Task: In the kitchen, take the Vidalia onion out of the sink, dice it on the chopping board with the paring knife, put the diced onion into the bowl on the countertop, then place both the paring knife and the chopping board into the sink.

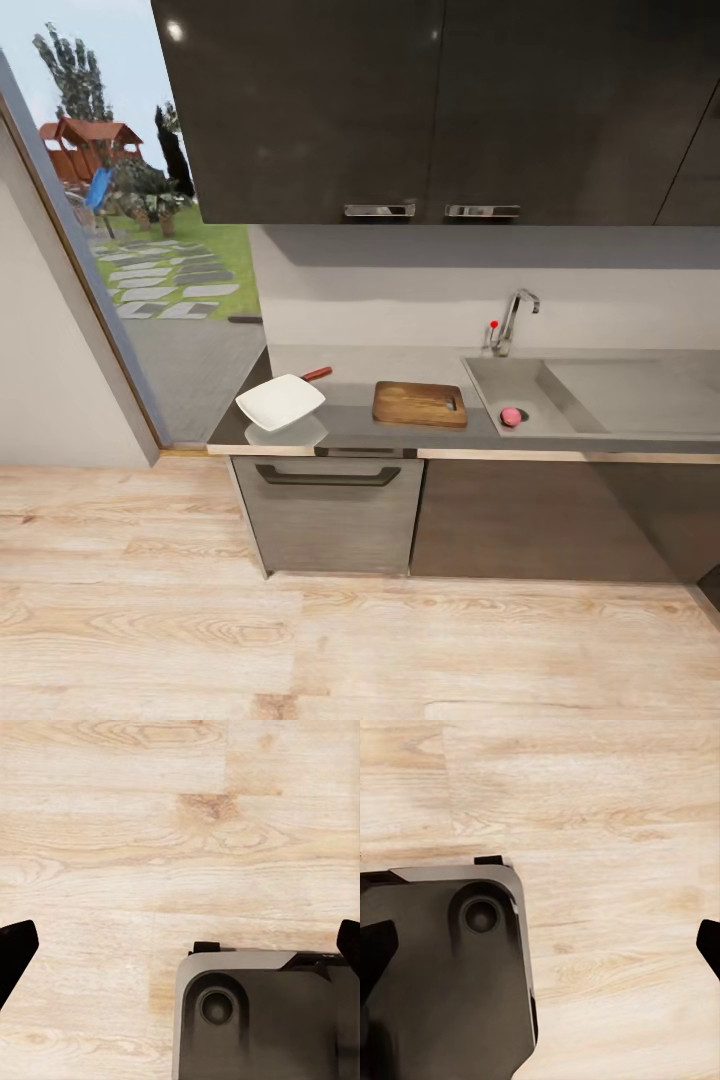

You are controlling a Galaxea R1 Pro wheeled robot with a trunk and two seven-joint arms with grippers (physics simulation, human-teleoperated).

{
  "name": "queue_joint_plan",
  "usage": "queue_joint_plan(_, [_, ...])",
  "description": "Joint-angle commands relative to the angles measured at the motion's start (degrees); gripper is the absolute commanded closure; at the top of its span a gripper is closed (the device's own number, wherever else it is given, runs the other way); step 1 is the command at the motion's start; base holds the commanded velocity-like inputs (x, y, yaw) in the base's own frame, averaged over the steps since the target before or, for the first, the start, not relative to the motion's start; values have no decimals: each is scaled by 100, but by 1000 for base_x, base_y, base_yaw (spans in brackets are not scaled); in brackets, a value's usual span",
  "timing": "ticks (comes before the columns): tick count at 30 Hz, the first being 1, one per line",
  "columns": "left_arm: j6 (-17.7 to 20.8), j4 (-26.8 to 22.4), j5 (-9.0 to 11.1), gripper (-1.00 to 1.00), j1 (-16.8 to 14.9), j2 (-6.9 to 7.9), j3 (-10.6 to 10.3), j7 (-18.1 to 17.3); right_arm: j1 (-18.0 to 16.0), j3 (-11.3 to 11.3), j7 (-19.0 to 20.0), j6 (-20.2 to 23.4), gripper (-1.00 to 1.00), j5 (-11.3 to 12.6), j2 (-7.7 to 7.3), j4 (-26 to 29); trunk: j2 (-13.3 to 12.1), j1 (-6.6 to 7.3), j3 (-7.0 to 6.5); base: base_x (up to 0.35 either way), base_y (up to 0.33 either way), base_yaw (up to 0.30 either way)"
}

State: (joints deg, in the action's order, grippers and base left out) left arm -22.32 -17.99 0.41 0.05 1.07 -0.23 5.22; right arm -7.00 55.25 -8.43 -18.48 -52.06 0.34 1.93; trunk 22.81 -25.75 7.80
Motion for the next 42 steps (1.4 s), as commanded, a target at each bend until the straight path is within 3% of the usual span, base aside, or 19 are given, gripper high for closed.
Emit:
queue_joint_plan(1, [-9, -8, 3, -100, 1, 2, -4, 14, -3, 38, -27, -9, -100, -60, 4, 0, 11, -3, 10, 0, 0, 0])
queue_joint_plan(17, [-9, -12, 3, -100, 2, 7, -8, 13, -3, 26, -31, 23, -100, -47, -87, 1, 11, -3, 10, 0, 0, 0])
queue_joint_plan(22, [-9, -11, 3, -100, 1, 7, -9, 11, -3, -95, -29, 27, -100, -42, -192, 1, 11, -3, 10, 0, 0, 0])
queue_joint_plan(24, [-9, -11, 3, -100, 3, 7, -8, 11, -3, -115, -28, 28, -100, 9, -210, 5, 11, -3, 10, 0, 0, 0])
queue_joint_plan(29, [-9, -18, 3, -100, 0, 7, -8, 6, -3, -137, -26, -18, -100, 415, -206, -18, 11, -3, 10, 0, 0, 0])
queue_joint_plan(33, [-9, -20, 3, -100, 1, 7, -12, 5, -3, -145, -27, -388, -100, 562, -196, -52, 11, -3, 10, 0, 0, 0])
queue_joint_plan(42, [-9, -20, 3, -100, 2, 7, -12, 5, -3, -129, -22, -914, -100, 589, -206, -31, 11, -3, 10, 0, 0, 0])
